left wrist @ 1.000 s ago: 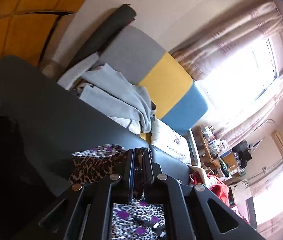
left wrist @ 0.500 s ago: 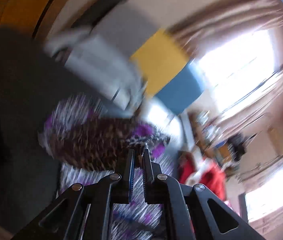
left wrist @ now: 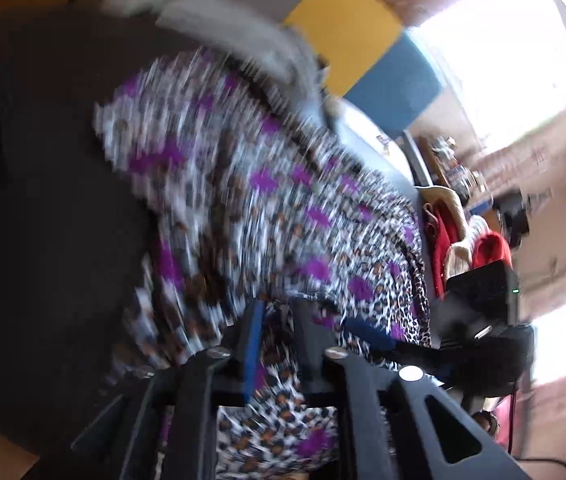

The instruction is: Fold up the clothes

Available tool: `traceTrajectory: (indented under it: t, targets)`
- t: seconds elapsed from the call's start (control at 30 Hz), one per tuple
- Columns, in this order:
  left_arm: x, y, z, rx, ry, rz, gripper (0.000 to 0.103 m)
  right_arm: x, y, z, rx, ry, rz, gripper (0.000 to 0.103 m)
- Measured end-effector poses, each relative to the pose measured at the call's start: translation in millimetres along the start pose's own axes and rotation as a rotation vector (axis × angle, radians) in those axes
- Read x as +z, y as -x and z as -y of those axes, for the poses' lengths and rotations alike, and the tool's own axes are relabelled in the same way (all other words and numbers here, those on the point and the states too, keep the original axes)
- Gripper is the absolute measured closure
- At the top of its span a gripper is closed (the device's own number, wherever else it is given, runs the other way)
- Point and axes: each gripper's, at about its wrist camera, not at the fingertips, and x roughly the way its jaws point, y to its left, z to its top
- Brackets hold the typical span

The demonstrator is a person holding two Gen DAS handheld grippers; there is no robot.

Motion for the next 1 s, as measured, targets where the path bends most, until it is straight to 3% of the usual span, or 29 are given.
traceTrajectory:
  t: [0.1,0.17,0.3,0.5,0.6,0.67,0.7,0.73,0.83,1.0]
  targets:
    - [24,20,18,0.015,-0.154,0.028,0.079,-3,-5,1,0.003,0.023,-0.002,0.0]
    - [37,23,28,0.023,-0.231,0.025,0.077,-1,-2,9,0.081,-0.056,0.013,0.0]
    - [58,13,27,0.094,-0.241,0.012,0.077,-2,-2,27,0.198,-0.226,0.037,0.0]
    - [57,-2,-9,0.076,-0.107,-0.031,0.078,-1,-9,9,0.035,-0.132,0.077,0.0]
    - [48,-2,-19,0.075,-0.095,-0.033,0.078,-1,-21,1,-0.047,-0.092,0.065,0.001]
    - [50,-2,-16,0.079,-0.141,-0.043,0.078,-2,-25,-8,-0.106,-0.043,0.072,0.023]
    - [52,-3,-12,0.081,-0.174,-0.049,0.077,-2,-27,-10,-0.15,-0.021,0.071,0.056]
    - [55,-3,-8,0.083,-0.207,-0.056,0.077,-2,-31,-8,-0.17,-0.022,0.058,0.08]
    - [62,-5,3,0.09,-0.305,-0.076,0.077,-3,-33,0,-0.241,-0.001,0.04,0.091]
    - [83,-23,20,0.042,-0.384,-0.159,0.077,-7,-19,-42,-0.404,0.335,0.045,0.093]
